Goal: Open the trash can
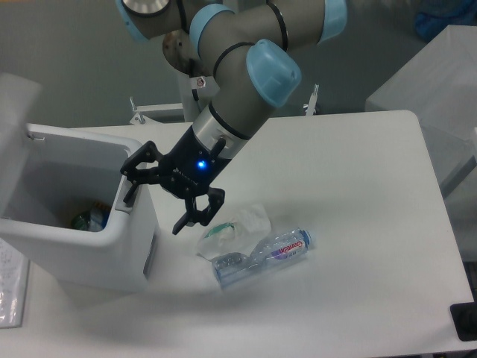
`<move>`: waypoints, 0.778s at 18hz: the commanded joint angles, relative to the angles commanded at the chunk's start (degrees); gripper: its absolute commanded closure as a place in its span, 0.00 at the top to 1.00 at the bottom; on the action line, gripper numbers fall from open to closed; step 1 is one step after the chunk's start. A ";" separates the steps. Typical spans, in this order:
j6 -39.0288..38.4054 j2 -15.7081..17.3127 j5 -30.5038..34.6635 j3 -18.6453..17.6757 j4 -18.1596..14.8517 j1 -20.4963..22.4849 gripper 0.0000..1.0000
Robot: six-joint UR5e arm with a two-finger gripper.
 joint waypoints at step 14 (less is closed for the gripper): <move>0.17 0.35 0.87 3.69 -0.09 7.64 1.00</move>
